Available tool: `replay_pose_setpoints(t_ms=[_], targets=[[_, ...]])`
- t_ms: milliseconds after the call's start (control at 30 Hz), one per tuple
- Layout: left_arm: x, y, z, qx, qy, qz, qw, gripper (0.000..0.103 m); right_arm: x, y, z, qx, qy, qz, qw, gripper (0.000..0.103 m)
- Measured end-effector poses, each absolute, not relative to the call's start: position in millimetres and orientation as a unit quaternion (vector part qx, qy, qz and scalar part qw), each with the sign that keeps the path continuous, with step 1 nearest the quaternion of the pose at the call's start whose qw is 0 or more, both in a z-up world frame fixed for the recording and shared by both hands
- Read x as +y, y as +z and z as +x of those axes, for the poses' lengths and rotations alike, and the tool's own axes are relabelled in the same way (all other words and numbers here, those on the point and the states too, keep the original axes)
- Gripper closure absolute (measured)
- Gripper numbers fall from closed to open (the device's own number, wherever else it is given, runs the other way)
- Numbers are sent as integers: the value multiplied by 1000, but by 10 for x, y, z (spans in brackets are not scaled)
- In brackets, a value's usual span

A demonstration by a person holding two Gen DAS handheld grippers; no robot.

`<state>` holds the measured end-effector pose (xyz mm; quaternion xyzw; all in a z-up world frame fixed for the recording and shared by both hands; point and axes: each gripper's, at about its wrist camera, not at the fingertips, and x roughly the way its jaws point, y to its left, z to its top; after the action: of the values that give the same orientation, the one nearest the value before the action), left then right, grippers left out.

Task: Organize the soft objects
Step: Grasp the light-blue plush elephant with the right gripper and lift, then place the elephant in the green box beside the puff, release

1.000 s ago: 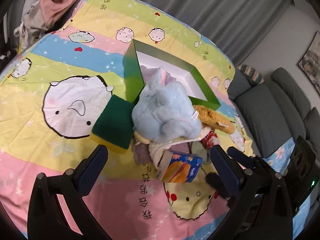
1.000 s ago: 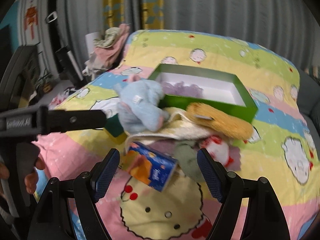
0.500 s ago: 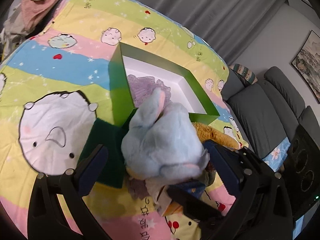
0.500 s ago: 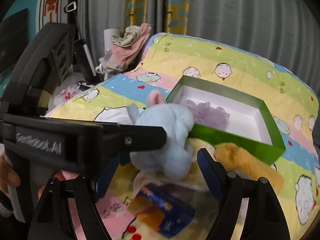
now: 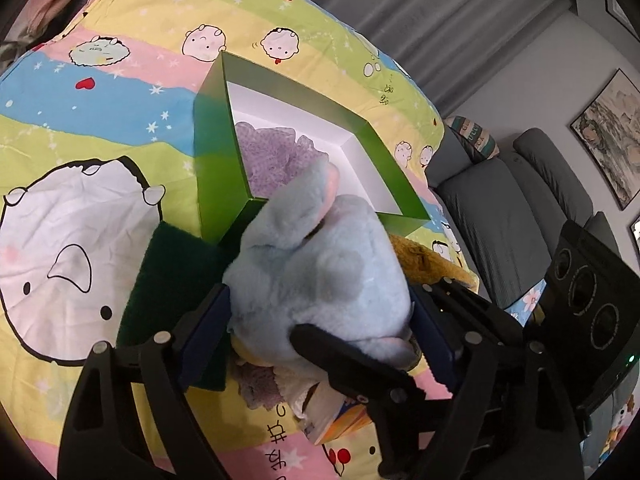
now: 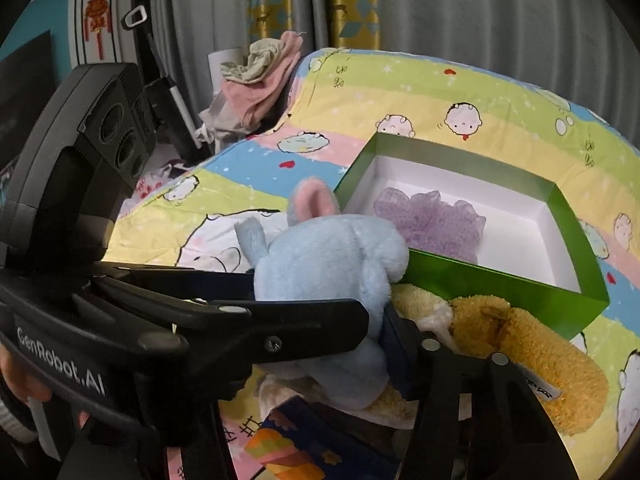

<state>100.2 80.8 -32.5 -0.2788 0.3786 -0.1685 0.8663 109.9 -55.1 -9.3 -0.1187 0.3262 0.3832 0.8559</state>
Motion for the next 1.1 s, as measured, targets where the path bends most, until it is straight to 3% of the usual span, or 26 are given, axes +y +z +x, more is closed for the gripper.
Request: replay_pose_setpoints(t_ms=[200,400,667,1100], targets=[[787,-156,898,365,-173,-269,874,19,-623,55,966,299,389,-97,866,54],[732,357,802,319,-180,-236,900,19,-689,453,831,242,391,-91,883,54],[643,814,1144,293,-185,-200,917,19,-717,908,1069,195,370,-82,904,54],[611,502,2185,359,-142,-220,896,15,-605,619,2097,287,315,-51,903,48]])
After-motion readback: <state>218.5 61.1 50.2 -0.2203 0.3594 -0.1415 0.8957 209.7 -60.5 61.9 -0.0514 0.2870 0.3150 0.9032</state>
